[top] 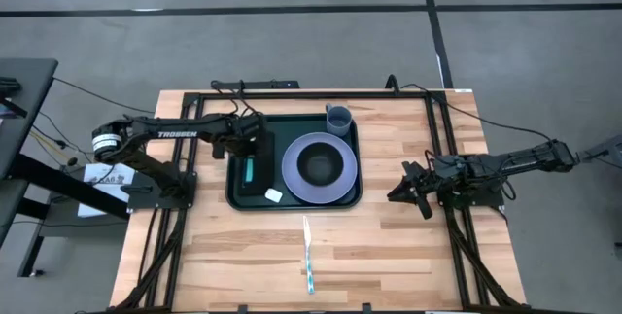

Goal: Set up tray
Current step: Put the blue spoon on the black napkin to the right of the violet fork

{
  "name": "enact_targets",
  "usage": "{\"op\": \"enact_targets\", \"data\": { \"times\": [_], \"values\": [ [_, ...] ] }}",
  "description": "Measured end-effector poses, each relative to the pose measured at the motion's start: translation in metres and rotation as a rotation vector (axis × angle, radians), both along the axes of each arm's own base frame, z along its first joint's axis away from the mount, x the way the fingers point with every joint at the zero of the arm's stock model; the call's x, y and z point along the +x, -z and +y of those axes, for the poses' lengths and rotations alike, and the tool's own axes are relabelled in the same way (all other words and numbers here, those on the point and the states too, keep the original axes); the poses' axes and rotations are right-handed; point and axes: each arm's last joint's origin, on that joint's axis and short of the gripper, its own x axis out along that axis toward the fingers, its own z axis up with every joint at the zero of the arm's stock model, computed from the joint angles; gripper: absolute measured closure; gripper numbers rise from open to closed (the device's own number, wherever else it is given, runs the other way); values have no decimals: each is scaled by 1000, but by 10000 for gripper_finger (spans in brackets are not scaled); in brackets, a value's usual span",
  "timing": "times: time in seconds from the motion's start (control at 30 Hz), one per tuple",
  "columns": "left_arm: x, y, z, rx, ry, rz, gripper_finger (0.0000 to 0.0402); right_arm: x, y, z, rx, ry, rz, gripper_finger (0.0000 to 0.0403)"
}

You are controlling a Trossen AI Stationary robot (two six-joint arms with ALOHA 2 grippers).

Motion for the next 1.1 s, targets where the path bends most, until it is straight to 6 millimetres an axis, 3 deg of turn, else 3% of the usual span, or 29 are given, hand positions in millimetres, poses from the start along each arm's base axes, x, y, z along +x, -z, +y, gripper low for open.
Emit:
{"op": "enact_targets", "data": {
  "times": [0.2,0.4,0.7,1.1],
  "values": [
    [-7,11,3,-42,0,-6,372,0,0,0,0,0,0,349],
    [0,14,6,-18,1,-55,372,0,0,0,0,0,0,349],
    [4,34,8,-79,6,13,371,0,0,0,0,1,0,349],
    [7,38,9,-79,8,16,289,0,0,0,1,1,0,349]
  ]
}}
